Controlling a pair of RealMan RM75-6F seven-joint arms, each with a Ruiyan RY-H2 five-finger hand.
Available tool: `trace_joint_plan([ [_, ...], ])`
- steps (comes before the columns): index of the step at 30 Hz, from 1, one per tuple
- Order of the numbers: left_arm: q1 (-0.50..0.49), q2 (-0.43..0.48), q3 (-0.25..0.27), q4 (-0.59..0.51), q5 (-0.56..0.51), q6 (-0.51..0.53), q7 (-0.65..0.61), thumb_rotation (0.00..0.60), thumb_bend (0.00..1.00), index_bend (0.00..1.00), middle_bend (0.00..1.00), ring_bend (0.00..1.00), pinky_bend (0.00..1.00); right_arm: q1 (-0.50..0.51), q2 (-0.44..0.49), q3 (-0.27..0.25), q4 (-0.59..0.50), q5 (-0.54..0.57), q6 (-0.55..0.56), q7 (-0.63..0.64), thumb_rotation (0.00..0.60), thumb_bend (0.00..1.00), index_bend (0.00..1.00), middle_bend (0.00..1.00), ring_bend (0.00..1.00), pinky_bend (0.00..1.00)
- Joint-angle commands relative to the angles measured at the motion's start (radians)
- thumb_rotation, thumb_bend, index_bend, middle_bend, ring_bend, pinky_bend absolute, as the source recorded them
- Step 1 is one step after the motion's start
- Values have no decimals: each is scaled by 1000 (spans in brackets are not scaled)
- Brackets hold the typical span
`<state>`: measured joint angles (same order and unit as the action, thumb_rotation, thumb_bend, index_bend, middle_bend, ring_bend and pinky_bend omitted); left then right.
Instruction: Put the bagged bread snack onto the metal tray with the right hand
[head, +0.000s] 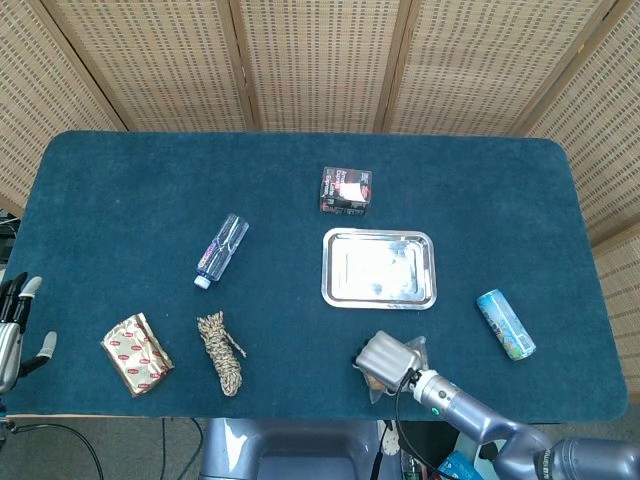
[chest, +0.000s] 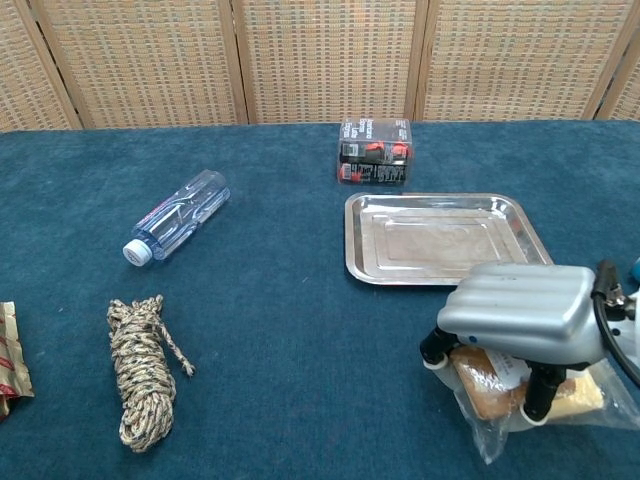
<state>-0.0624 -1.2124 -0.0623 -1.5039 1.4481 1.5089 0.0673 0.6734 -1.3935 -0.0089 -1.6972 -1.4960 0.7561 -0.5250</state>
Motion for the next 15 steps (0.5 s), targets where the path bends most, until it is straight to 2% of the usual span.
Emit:
trace_joint_plan([
  [1,-1,0,0,-1,1,-1,2,592,411,0,0,0,0,11,4,7,-3,13,-7,-5,600,253,546,627,530,773],
  [10,-3,-2,-3,3,-11,-11,-1,592,410,0,0,0,0,70,46,73,11,68,-26,37,600,254,546,627,530,773],
  [15,-8,-2,-6,-2,-18,-21,7,593,410,0,0,0,0,98,61,108,38,80,-26,105,600,254,546,627,530,773],
])
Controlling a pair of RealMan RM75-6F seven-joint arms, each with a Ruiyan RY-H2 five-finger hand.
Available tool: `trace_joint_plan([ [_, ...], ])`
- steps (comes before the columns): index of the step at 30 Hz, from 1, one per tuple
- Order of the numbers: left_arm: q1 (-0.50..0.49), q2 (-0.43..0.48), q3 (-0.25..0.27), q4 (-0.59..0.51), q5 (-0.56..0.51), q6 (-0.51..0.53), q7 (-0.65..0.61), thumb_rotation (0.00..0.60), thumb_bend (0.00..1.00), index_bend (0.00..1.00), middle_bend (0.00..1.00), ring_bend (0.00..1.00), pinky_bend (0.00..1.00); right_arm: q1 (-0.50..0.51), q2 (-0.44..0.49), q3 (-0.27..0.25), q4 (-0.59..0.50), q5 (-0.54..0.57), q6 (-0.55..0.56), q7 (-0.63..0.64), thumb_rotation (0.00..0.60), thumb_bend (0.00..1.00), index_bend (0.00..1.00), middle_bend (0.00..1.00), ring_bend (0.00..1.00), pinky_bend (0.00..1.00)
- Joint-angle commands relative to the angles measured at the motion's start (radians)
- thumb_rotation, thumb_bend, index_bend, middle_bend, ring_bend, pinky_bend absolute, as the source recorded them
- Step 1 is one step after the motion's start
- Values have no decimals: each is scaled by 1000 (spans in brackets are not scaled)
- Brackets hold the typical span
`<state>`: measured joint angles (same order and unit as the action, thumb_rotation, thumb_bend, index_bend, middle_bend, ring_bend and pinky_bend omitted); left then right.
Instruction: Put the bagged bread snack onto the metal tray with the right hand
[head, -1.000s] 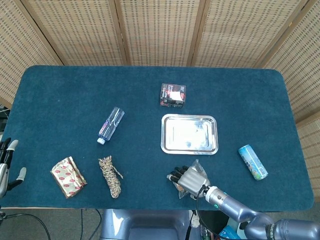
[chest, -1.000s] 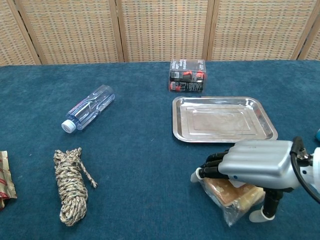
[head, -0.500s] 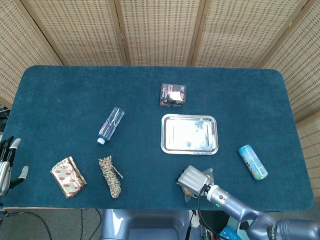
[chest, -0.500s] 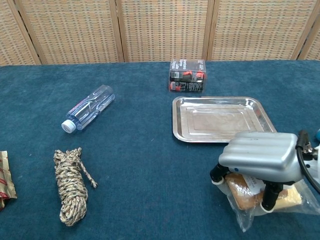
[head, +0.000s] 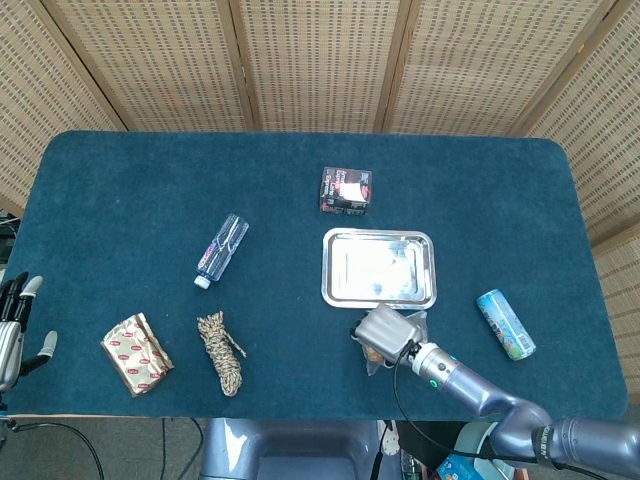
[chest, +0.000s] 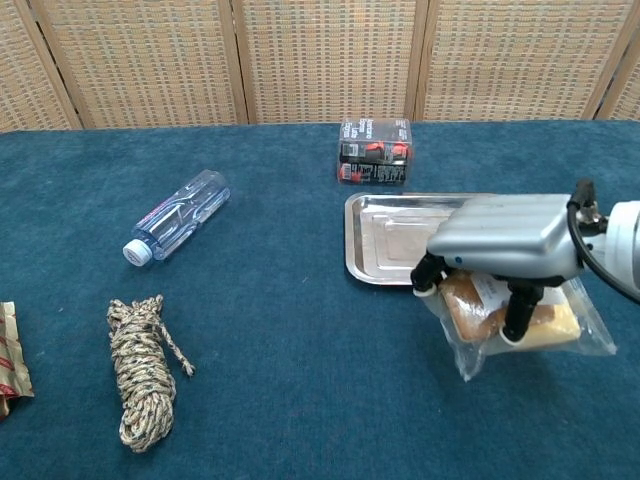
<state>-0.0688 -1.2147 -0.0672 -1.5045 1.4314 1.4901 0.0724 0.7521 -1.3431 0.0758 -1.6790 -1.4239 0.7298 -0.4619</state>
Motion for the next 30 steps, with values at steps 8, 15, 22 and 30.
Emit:
trace_joint_plan([
  [8,-15,5,-13,-16,-29,-29,21,592,410,0,0,0,0,92,6,88,137,15,-42,208,600,254,546,627,530,773],
  [15,-25,9,-23,-18,-50,-50,21,593,411,0,0,0,0,142,-18,114,239,21,-74,294,600,254,546,627,530,773],
  [22,-44,13,-38,-1,-83,-91,2,592,410,0,0,0,0,207,-71,140,388,27,-121,393,600,254,546,627,530,773],
  [30,-63,11,-50,26,-113,-133,-20,594,410,0,0,0,0,264,-130,125,535,-8,-165,516,600,254,546,627,530,773],
])
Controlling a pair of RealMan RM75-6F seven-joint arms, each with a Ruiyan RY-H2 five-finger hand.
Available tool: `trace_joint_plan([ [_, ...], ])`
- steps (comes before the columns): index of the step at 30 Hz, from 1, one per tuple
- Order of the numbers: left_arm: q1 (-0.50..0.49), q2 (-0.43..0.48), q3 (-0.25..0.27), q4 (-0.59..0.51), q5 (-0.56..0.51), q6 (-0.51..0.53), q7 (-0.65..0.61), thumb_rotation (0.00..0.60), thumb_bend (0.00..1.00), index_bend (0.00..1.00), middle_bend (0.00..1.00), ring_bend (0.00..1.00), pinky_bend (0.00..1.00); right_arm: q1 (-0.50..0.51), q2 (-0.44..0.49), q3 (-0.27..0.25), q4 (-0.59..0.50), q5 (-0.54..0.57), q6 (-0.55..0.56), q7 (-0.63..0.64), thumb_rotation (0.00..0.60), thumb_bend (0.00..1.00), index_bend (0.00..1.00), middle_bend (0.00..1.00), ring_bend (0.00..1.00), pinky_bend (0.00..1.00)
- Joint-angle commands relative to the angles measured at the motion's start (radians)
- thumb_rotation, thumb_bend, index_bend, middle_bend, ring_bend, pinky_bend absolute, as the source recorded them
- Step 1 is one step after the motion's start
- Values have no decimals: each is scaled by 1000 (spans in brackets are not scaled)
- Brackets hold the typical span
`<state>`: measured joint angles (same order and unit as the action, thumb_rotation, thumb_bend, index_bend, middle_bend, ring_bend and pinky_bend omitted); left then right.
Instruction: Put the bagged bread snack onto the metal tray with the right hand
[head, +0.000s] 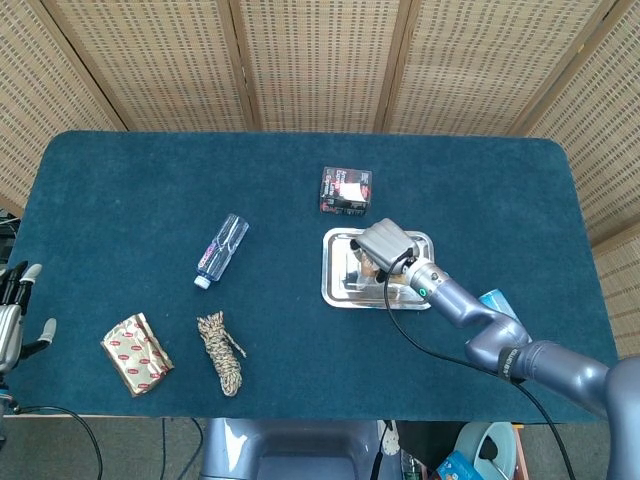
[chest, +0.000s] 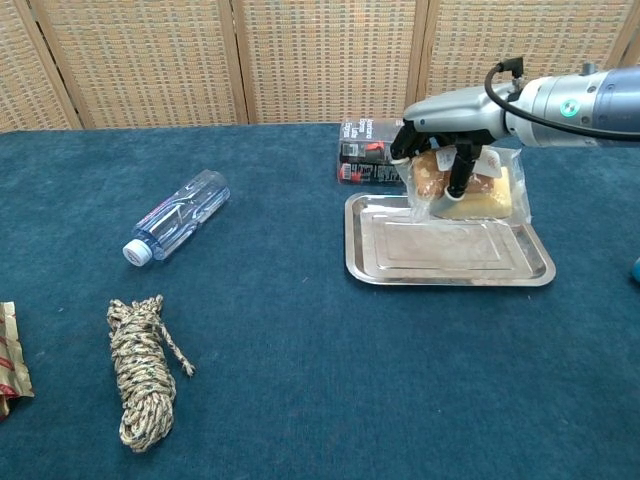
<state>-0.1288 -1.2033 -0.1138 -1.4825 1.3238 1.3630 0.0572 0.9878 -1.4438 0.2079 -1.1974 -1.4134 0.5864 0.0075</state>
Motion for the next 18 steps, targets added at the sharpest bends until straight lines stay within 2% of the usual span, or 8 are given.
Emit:
trace_joint_plan([
  [1,-4,-1,-4,7,-9,-9,-8,593,411,0,0,0,0,35,-36,-9,68,-24,-26,59,600,254,546,627,530,773],
  [8,-14,-2,-9,28,-34,-37,-18,593,410,0,0,0,0,65,-77,-42,176,-75,-28,170,600,254,546,627,530,769],
  [10,-18,-2,-10,30,-35,-41,-17,593,410,0,0,0,0,67,-81,-54,194,-86,-24,191,600,254,538,596,528,749],
  [13,-20,-2,-10,28,-34,-42,-15,592,410,0,0,0,0,69,-82,-68,211,-93,-28,221,600,254,440,452,456,672],
  [15,-21,-2,-9,27,-34,-42,-14,591,410,0,0,0,0,72,-77,-76,214,-96,-37,235,600,248,318,328,342,604],
  [18,-22,0,-9,25,-36,-43,-13,592,410,0,0,0,0,77,-60,-88,202,-91,-62,244,600,228,201,203,205,532],
])
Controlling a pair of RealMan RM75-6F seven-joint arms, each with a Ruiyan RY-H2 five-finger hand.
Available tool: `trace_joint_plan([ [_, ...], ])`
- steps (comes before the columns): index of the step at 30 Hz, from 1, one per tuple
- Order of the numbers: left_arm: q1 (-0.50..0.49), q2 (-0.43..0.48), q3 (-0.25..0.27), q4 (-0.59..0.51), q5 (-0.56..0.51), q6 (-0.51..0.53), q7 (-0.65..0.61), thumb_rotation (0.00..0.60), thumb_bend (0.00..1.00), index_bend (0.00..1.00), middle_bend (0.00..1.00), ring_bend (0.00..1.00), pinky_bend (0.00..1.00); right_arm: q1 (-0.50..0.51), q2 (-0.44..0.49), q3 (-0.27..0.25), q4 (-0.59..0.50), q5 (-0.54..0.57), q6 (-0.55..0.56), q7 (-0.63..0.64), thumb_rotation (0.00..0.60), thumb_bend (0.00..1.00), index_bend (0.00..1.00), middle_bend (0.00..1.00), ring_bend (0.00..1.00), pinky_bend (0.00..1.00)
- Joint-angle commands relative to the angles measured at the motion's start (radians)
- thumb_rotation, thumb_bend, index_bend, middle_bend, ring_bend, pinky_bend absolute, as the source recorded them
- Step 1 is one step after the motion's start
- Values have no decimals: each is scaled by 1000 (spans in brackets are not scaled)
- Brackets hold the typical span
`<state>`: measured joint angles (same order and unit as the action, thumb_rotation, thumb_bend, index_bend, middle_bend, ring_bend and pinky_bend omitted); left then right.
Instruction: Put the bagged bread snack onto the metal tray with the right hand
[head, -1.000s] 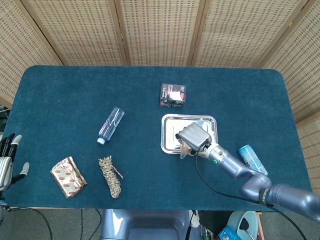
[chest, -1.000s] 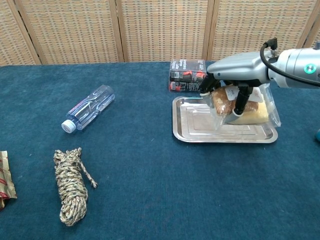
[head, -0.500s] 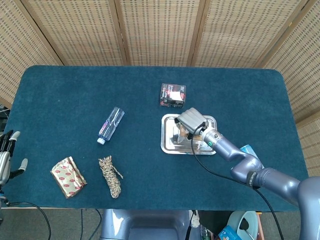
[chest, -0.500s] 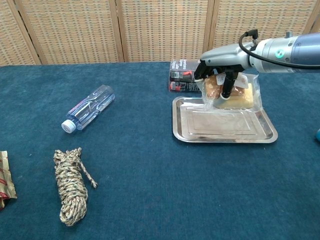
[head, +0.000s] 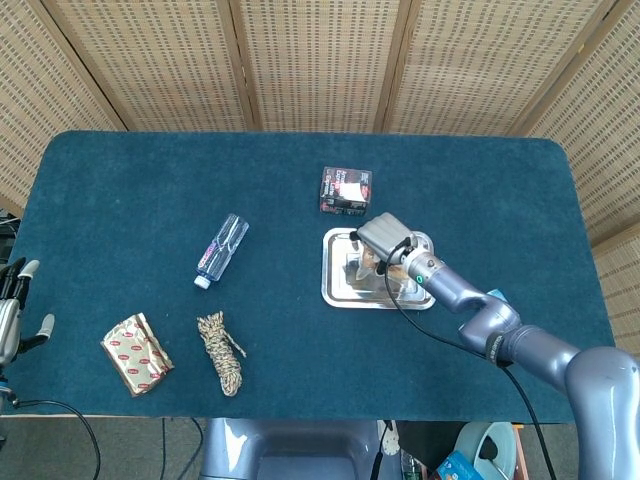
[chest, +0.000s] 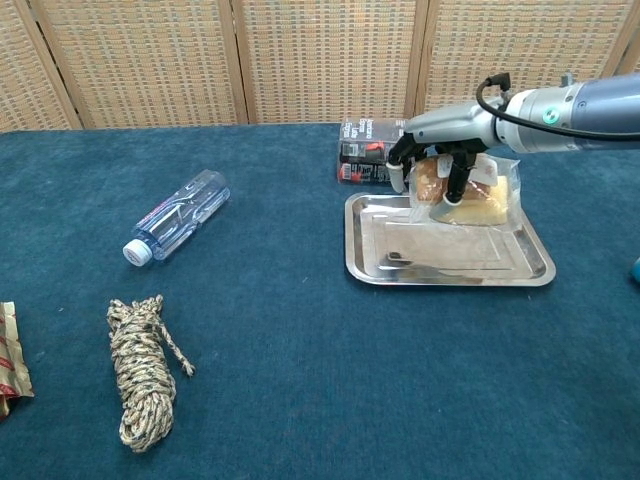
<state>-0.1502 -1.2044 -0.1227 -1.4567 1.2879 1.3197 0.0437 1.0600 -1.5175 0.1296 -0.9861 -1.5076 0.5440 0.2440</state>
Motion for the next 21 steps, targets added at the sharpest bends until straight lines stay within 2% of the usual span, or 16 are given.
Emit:
trace_joint_plan([
  [1,-1,1,0,-1,0,0,1,592,410,0,0,0,0,5,20,-12,-17,5,-25,7,600,225,180,176,175,506],
  [5,-3,4,2,-7,4,3,6,592,410,0,0,0,0,5,43,-15,-50,27,-42,-13,600,219,132,85,90,406],
  [12,1,7,5,-12,8,13,5,594,410,0,0,0,0,-3,76,-5,-107,85,-44,-96,600,215,85,19,53,383],
  [21,-1,14,9,-16,25,22,-1,593,411,0,0,0,0,-34,150,9,-242,197,-6,-261,600,217,68,0,40,373],
])
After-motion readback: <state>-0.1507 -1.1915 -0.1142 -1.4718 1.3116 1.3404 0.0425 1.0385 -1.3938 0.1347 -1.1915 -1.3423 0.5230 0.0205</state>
